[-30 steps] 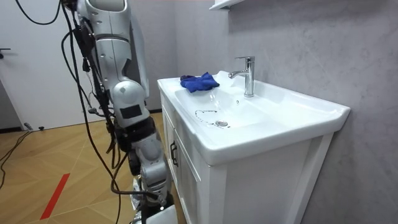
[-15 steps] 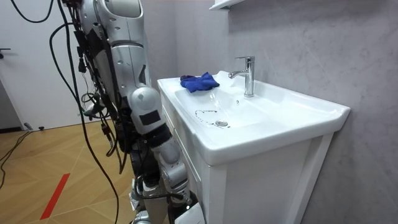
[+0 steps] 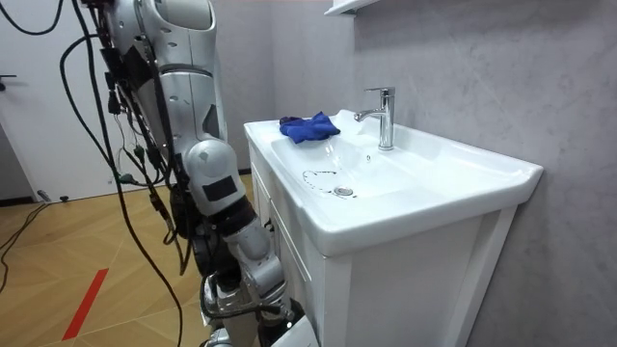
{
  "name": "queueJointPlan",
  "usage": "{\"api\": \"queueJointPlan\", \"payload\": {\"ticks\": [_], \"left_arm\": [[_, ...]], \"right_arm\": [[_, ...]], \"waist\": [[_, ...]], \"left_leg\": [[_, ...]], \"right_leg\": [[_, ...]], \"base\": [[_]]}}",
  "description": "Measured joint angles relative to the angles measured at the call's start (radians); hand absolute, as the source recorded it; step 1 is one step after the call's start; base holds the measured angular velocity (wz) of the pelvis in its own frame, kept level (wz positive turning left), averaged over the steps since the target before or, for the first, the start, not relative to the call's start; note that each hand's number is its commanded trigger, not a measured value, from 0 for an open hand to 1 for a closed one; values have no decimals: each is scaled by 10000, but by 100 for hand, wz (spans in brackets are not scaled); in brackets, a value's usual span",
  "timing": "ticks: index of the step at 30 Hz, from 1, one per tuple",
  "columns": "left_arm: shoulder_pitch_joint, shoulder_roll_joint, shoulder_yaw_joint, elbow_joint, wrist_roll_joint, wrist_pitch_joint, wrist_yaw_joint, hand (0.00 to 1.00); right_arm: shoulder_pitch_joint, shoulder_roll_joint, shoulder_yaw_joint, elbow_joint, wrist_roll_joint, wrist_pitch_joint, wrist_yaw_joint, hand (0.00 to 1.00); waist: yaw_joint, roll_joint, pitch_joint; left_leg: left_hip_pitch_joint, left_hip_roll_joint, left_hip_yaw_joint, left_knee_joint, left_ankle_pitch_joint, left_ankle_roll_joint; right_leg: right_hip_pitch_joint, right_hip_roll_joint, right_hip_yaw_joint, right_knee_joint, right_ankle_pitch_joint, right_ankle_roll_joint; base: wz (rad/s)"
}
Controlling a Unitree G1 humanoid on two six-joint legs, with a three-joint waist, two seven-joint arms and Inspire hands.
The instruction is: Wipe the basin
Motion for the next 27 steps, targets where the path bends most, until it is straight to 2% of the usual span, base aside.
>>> {"api": "queueJointPlan", "payload": {"ticks": [1,3,4,5,6,7,10,13,17,19,27], "left_arm": [[-120,115,10,-211,155,-55,182,0],[-194,132,9,-719,543,-66,343,0],[-192,133,7,-1174,735,-69,429,0],[-183,138,-18,-1555,999,-152,572,0],[-178,142,-21,-1686,1090,-269,637,0],[-193,168,-47,-1874,1274,-421,755,0],[-461,305,-56,-2053,1928,-505,807,0],[-574,377,-65,-2433,2939,-548,702,0],[-450,586,-224,-3085,3922,-872,622,0],[-282,587,-387,-3243,4107,-971,624,0],[279,529,-1493,-3340,5142,-1015,400,0]], "right_arm": [[4,-3,16,10,-37,-16,-8,0],[-4,3,41,8,-136,-57,2,0],[30,1,78,30,-125,-165,0,0],[59,-5,117,52,-45,-310,-21,0],[62,-8,137,56,33,-358,-35,0],[56,-15,304,56,149,-443,-98,0],[110,-1,411,55,145,-666,-34,0],[198,-24,404,27,78,-779,276,0],[376,-50,400,37,93,-1060,501,0],[371,-100,401,37,100,-1097,590,0],[558,-84,398,81,-199,-1159,670,0]], "waist": [[1,16,-1],[1,32,6],[-29,-35,50],[-97,4,38],[-132,-56,83],[-200,-31,92],[-421,-4,155],[-478,-10,168],[-728,-19,211],[-814,2,212],[-1302,-70,205]], "left_leg": [[17,-1,-3,-15,6,-5],[0,-11,21,8,10,-3],[-19,-8,46,11,10,-3],[-19,-14,53,21,10,-3],[-14,-16,57,18,10,-3],[-6,-16,42,21,10,-3],[-13,-15,40,19,10,-3],[35,-7,165,10,9,-3],[147,-8,252,-100,8,-2],[207,-3,321,-203,9,-1],[328,14,434,-224,9,0]], "right_leg": [[-7,-4,5,23,-5,-8],[-104,-43,37,142,-43,-15],[-151,-45,80,155,-51,-20],[-137,-45,90,140,-52,-20],[-137,-44,112,135,-52,-19],[-131,-41,140,108,-51,-19],[-134,-33,167,89,-52,-17],[-164,-23,390,81,-61,-10],[-193,-27,498,107,-61,-8],[-224,-26,573,115,-61,-8],[-188,-11,716,94,-58,-7]], "base": [[0],[-4],[-7],[-6],[-5],[-4],[-1],[-14],[-10],[-13],[-7]]}}
